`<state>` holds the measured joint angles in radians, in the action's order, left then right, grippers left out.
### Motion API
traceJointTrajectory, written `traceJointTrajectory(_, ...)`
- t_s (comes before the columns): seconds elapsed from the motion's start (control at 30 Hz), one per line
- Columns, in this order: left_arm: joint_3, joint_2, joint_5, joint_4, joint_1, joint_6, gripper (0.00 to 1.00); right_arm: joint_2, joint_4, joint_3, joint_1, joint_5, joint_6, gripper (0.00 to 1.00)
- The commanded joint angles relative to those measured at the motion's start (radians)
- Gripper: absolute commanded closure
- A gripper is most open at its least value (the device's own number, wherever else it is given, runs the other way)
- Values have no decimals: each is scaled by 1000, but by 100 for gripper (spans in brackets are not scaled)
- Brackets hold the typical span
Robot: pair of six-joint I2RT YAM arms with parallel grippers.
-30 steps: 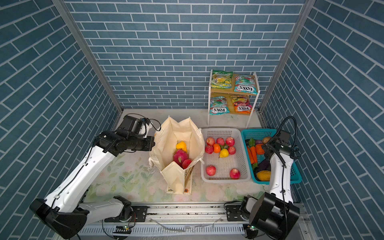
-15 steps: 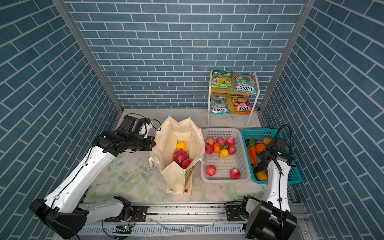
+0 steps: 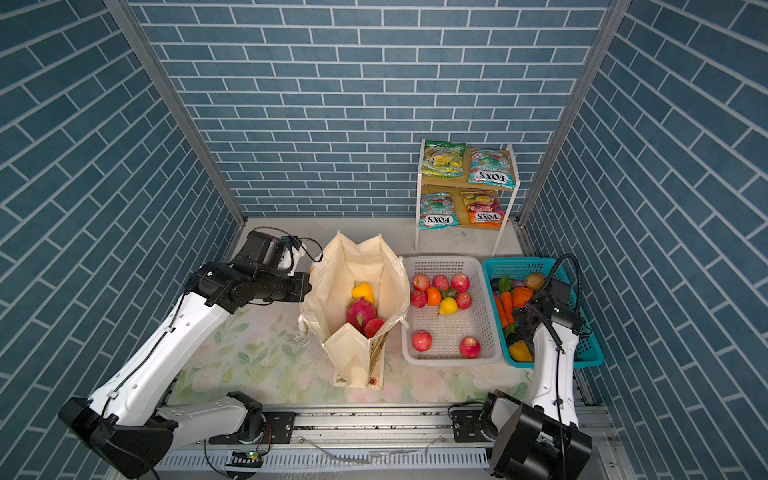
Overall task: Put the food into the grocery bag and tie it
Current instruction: 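Lower the right gripper onto the yellow squash in the teal basket and close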
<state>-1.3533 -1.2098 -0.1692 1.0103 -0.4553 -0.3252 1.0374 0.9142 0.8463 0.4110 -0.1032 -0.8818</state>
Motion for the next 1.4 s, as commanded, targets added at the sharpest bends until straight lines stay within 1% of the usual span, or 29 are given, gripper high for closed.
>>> traceJointTrajectory(0.0,7,6,-6,-2,-9,-2,100,-7,40,17,3,-38,22,5)
traceJointTrajectory(0.3,5,-2,0,-3,-11,0,100,35,-22,-44,3,-4,43,8)
traceJointTrajectory(0.63,3,-16,-2,-10,-13,-3,100,116,-93,-94,3,-15,58,7)
traceJointTrajectory(0.73,2,-16,1,-7,-13,-3,100,138,-120,-101,3,-3,63,9)
traceJointTrajectory(1.13,1,-26,4,-12,-13,-2,100,148,-203,-144,3,23,67,30)
traceJointTrajectory(1.37,-3,-28,4,-12,-13,6,100,116,-225,-151,3,54,66,54)
